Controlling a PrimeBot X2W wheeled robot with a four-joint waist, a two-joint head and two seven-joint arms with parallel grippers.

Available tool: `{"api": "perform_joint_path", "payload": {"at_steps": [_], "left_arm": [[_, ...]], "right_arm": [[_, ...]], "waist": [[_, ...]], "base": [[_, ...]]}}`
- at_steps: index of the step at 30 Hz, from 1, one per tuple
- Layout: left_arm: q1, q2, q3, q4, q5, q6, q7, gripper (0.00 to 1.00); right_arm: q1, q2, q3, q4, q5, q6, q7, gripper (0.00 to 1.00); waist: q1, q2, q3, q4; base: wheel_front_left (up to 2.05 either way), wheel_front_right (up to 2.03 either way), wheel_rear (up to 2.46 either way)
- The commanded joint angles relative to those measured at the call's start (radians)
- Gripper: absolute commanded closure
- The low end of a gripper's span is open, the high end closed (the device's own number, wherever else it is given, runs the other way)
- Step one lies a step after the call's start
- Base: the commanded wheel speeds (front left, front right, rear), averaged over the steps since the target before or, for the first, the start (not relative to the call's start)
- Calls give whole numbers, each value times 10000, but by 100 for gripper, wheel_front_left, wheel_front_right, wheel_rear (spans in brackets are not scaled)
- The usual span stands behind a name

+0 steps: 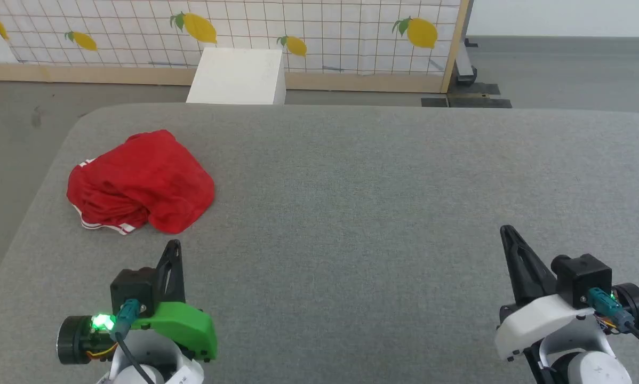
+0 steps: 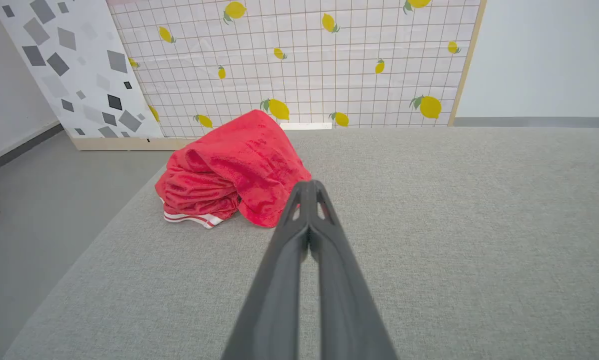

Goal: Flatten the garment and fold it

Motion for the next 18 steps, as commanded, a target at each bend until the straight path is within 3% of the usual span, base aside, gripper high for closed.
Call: {"api": "perform_joint_path", "payload": {"at_steps": [1, 18], "left_arm": [[144, -32, 24, -26, 129, -11, 14, 100], [144, -32, 24, -26, 129, -11, 14, 100]], "right_arm": [[135, 26, 12, -55, -60, -15, -1, 100], [135, 26, 12, -55, -60, -15, -1, 100]], "waist": [[0, 0, 0, 0], [0, 0, 0, 0]], "base": [[0, 0, 0], [0, 0, 0]]}}
